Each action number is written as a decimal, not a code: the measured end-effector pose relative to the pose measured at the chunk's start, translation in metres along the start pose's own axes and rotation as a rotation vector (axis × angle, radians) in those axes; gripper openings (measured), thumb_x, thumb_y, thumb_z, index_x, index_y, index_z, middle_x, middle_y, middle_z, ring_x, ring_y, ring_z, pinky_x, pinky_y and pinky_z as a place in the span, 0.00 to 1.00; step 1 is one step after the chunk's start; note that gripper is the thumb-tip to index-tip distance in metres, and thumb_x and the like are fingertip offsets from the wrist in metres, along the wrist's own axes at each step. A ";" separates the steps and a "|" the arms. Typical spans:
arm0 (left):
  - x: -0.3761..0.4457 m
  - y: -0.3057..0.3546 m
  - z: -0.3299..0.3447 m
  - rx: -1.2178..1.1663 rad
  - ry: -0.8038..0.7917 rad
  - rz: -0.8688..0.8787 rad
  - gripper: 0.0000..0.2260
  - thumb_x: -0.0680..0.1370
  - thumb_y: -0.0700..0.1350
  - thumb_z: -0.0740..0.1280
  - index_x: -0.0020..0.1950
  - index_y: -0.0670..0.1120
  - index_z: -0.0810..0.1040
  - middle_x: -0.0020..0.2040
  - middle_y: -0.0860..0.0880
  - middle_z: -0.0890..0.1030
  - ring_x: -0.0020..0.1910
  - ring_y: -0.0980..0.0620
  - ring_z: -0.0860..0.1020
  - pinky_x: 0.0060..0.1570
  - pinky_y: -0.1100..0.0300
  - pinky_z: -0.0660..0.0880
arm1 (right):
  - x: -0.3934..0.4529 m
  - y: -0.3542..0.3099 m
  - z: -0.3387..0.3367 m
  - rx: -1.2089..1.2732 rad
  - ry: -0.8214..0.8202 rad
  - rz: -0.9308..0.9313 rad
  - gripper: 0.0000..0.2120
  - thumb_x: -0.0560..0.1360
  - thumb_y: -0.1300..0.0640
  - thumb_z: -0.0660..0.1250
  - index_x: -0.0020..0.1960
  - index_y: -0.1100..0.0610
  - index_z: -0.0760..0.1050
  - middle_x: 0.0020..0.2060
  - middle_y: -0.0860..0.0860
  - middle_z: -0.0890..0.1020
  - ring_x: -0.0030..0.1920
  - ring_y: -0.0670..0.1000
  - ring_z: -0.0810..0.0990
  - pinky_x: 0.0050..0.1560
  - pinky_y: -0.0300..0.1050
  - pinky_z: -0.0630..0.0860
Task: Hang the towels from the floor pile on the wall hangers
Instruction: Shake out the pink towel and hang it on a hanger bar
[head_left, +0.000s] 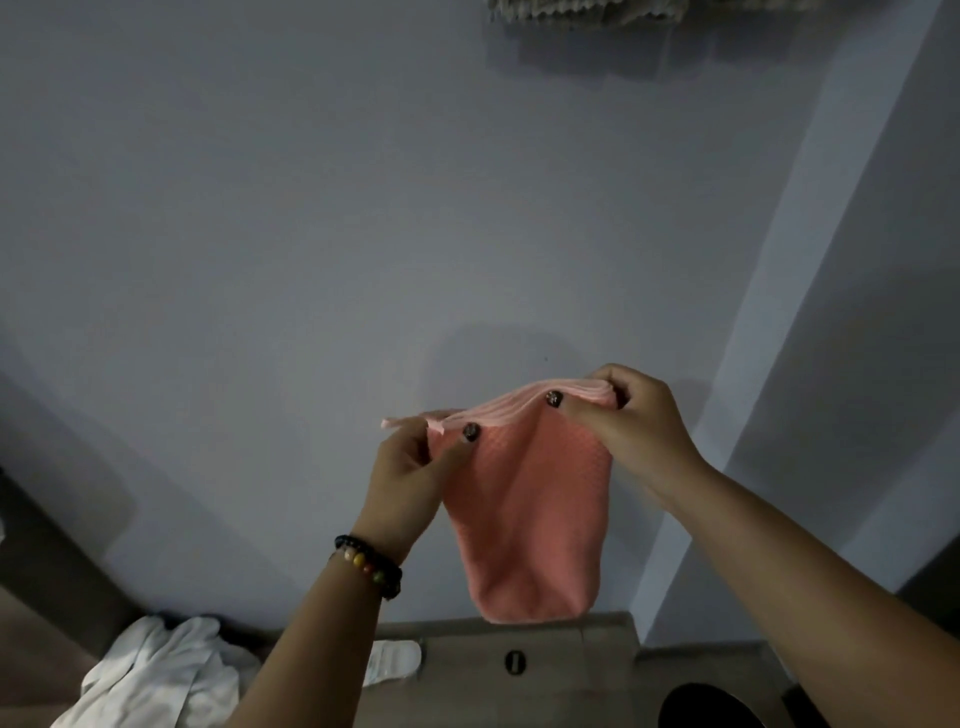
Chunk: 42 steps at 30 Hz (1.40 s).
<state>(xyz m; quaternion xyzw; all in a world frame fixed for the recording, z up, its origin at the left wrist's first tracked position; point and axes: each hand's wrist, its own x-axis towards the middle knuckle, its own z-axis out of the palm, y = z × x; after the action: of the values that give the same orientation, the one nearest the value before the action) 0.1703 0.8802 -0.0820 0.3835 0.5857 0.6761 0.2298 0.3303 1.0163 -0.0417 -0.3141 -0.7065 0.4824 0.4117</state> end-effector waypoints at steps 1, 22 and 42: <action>0.002 0.003 0.002 0.027 0.005 0.016 0.09 0.73 0.48 0.68 0.48 0.44 0.82 0.43 0.51 0.84 0.43 0.56 0.81 0.44 0.60 0.75 | 0.000 -0.002 0.000 0.001 0.008 -0.007 0.13 0.68 0.57 0.76 0.39 0.64 0.75 0.31 0.52 0.76 0.33 0.47 0.72 0.33 0.41 0.67; 0.034 0.051 -0.001 0.514 -0.310 0.333 0.21 0.72 0.62 0.66 0.60 0.54 0.77 0.46 0.56 0.84 0.42 0.55 0.82 0.41 0.60 0.77 | -0.012 -0.020 0.013 0.037 -0.098 -0.188 0.06 0.67 0.61 0.77 0.39 0.51 0.83 0.36 0.47 0.85 0.38 0.44 0.83 0.40 0.37 0.77; 0.057 0.047 0.040 0.642 -0.040 0.459 0.08 0.81 0.47 0.60 0.46 0.45 0.74 0.34 0.48 0.77 0.32 0.52 0.72 0.33 0.59 0.68 | -0.032 0.059 -0.024 -0.052 -0.232 0.068 0.13 0.74 0.52 0.71 0.44 0.64 0.78 0.34 0.57 0.79 0.33 0.48 0.77 0.35 0.41 0.72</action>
<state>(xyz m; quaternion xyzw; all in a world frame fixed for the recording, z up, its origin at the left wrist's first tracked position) 0.1738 0.9387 -0.0212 0.5699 0.6619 0.4846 -0.0474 0.3689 1.0191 -0.1015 -0.2905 -0.7506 0.5108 0.3022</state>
